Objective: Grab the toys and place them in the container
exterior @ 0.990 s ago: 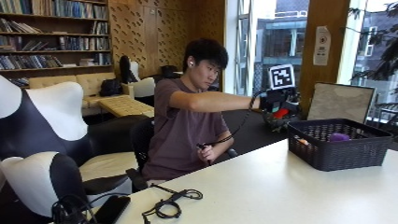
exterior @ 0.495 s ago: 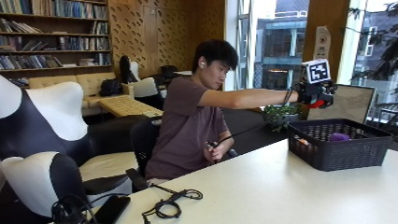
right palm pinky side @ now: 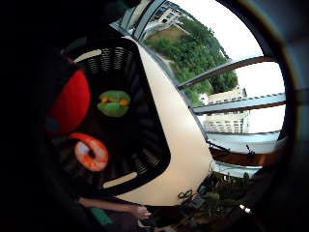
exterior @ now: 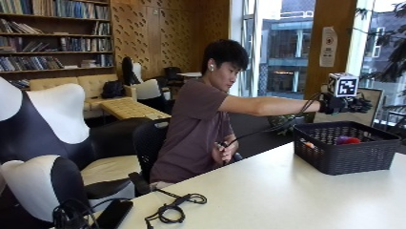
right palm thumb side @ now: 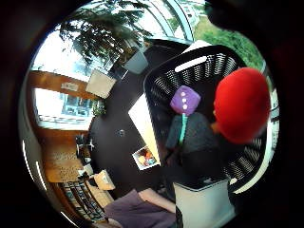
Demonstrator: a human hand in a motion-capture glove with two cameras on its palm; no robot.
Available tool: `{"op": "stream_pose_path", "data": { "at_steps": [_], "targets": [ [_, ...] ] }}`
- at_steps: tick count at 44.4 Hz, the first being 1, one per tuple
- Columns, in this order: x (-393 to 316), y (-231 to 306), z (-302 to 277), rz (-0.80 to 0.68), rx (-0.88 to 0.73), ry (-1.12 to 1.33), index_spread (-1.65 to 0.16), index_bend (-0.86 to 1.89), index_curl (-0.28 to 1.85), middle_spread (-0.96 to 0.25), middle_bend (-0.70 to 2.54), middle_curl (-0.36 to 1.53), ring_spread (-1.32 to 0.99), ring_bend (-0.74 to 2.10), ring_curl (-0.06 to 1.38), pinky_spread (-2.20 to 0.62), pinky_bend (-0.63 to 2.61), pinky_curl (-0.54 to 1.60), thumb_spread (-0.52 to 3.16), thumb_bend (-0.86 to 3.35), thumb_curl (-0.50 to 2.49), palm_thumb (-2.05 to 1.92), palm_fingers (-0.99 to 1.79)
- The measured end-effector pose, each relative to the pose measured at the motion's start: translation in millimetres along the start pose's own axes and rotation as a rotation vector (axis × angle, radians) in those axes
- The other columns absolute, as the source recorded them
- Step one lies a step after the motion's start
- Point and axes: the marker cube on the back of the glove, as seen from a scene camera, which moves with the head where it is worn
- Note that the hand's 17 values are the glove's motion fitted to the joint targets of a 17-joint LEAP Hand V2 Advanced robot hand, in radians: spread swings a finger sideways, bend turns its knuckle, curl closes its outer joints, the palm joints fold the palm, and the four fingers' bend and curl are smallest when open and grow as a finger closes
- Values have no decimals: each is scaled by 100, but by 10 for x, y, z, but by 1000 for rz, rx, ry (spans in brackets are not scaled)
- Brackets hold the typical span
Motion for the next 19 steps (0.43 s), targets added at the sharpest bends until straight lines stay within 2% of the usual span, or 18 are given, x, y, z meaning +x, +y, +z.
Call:
{"op": "stream_pose_path", "data": {
  "at_steps": [2, 7, 13, 19],
  "targets": [
    [15, 5, 38, -5, -12, -20, -23, 50, 78, -15, 50, 62, -21, 76, 59, -19, 98, 55, 101, -6, 87, 18, -63],
    [3, 20, 96, -28, -29, -15, -25, 28, 62, -10, 26, 51, -13, 49, 44, -10, 82, 44, 115, -4, 78, 7, -47],
    [13, 57, 114, -38, -24, -28, -26, 15, 53, -6, 12, 44, -8, 33, 36, -4, 69, 38, 129, -1, 68, 2, -33],
    [92, 127, 102, -30, -21, -37, -26, 14, 48, -4, 9, 38, -4, 26, 34, -2, 61, 35, 140, 0, 61, 1, -27]
  ]
}}
